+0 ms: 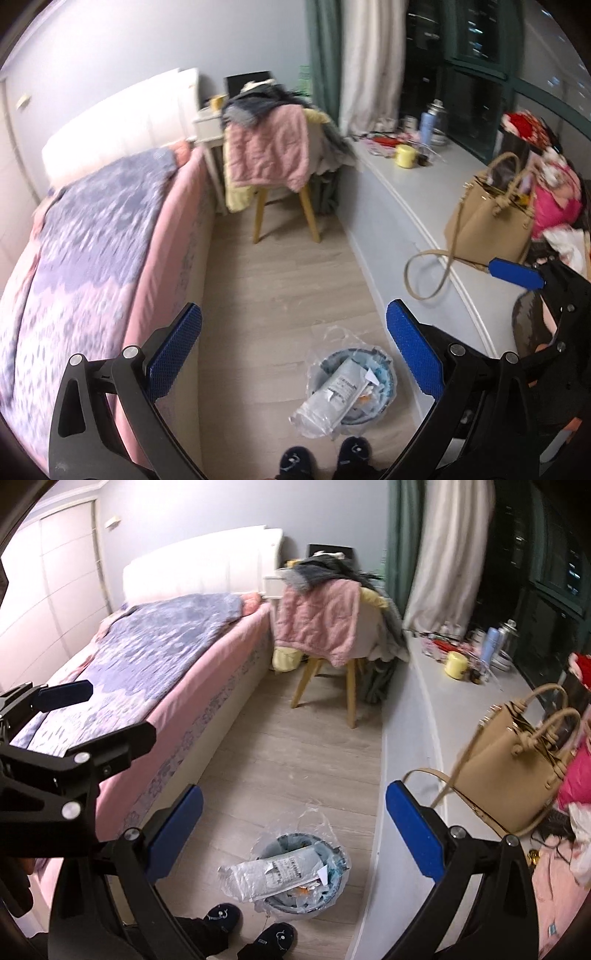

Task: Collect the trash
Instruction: 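Lift both open tools up and away from the trash bin, then carry both open tools toward the litter on the floor beside the pink bed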

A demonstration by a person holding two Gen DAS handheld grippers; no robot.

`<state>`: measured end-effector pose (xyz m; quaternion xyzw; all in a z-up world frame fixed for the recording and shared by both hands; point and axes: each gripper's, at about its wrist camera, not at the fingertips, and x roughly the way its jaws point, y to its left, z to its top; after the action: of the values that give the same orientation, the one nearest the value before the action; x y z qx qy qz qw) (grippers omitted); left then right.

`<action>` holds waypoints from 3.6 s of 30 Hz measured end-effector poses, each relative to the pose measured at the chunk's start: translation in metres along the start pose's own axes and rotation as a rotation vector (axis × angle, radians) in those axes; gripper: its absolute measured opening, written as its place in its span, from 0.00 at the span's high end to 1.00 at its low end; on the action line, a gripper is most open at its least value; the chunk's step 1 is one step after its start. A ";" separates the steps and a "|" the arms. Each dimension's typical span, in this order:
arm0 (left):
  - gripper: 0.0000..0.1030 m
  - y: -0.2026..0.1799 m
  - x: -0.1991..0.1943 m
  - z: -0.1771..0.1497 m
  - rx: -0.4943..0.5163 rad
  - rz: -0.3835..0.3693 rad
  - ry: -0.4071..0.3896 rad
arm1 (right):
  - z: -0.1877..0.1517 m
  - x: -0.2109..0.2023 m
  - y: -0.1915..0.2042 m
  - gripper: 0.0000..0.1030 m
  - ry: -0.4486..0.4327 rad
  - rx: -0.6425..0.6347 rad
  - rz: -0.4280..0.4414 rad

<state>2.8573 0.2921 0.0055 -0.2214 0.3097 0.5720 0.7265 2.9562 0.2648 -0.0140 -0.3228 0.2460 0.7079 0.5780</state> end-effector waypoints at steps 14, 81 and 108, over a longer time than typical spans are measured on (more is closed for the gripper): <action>0.06 0.120 -0.068 -0.087 -0.329 0.269 0.012 | -0.004 -0.013 0.121 0.06 0.013 -0.301 0.216; 0.06 0.514 -0.664 -0.722 -1.482 1.233 0.058 | -0.304 -0.251 0.948 0.06 0.113 -1.410 1.176; 0.06 0.972 -0.747 -0.823 -1.397 1.109 0.014 | -0.255 -0.201 1.372 0.06 0.073 -1.309 1.088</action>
<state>1.6394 -0.5420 -0.0216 -0.4355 -0.0427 0.8981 0.0429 1.6843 -0.3403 -0.0702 -0.4514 -0.0733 0.8759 -0.1540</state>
